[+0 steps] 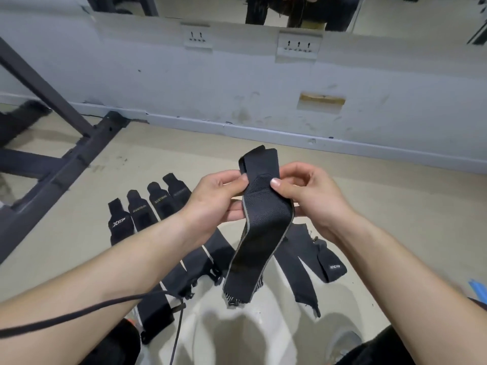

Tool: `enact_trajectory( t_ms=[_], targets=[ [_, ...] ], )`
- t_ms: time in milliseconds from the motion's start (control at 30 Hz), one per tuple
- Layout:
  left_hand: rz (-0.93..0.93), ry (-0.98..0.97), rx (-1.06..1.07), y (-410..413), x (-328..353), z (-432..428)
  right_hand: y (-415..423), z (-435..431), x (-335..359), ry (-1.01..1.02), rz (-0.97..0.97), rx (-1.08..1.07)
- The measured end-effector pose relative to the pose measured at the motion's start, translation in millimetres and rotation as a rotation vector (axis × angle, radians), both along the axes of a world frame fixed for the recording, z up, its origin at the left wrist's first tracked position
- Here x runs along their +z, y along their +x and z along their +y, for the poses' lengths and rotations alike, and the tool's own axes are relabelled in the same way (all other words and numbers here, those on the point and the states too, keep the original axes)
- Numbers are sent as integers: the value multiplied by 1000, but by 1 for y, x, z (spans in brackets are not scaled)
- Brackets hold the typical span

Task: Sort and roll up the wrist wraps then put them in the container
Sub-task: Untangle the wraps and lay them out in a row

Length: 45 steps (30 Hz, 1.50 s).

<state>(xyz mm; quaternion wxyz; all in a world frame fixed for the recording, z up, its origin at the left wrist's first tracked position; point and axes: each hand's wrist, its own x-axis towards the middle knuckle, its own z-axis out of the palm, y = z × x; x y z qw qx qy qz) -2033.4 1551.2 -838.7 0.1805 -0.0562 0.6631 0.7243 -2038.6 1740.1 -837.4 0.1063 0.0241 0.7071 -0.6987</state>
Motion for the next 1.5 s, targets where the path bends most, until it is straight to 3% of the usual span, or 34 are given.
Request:
enact_trajectory(
  t_ms=[433, 833, 933, 1000, 1067, 1200, 1400, 1500],
  targets=[
    [-54, -53, -12, -12, -9, -5, -12, -5, -12, 81, 59, -59],
    [-53, -39, 2, -8, -9, -2, -8, -12, -19, -7, -106, -126],
    [19, -90, -20, -3, -15, 2, -8, -17, -25, 54, -92, -151],
    [21, -66, 17, -3, -15, 1, -9, -21, -31, 203, -4, -178],
    [12, -34, 47, -7, -12, -2, -8, -26, -36, 269, 72, -97],
    [-20, 3, 149, -19, -12, -16, 2, -33, -53, -65, -83, 213],
    [-31, -192, 413, -61, -48, -80, 12, -20, -120, 233, -287, 456],
    [-6, -466, 431, -82, -83, -117, 12, -20, -145, 249, -380, 460]
  ],
)
